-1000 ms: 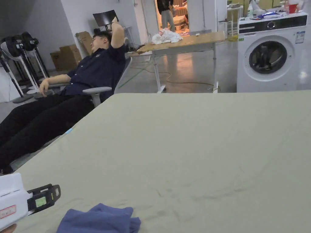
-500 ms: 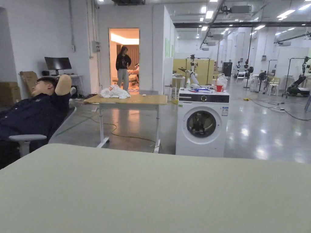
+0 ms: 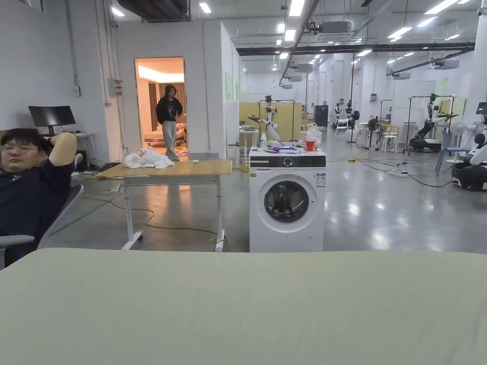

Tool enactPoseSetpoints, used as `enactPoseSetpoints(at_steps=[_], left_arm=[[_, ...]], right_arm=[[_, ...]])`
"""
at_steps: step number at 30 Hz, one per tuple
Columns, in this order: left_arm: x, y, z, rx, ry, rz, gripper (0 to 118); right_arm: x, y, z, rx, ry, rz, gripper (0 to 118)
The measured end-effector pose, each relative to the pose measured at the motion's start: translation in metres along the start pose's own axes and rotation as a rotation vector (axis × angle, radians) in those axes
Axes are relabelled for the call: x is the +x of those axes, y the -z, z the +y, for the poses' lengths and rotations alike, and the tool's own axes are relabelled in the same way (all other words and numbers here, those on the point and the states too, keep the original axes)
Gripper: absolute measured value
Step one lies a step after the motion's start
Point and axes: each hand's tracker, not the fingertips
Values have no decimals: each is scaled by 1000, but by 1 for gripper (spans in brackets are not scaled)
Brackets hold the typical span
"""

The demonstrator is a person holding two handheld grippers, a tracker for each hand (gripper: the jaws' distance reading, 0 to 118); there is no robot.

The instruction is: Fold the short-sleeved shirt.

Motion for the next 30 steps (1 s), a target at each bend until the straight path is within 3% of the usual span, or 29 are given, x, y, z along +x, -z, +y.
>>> enactPoseSetpoints(at_steps=[5,12,17,28,30], left_arm=[[12,1,5,-5,21,8,0],[21,1,14,-21,4,19,0],[10,0,14,-37,-88,14,0],[8,2,24,-35,-89,41,0],[6,1,25,-36,-91,34,6]], right_arm=[[-7,-2,3,24,-53,4,0],[-5,-3,9,53,-21,27,0],[-6,-1,9,49,-28,35,0],[-8,0,11,50,-31,32,0],[-7,1,13,47,-31,30,4]])
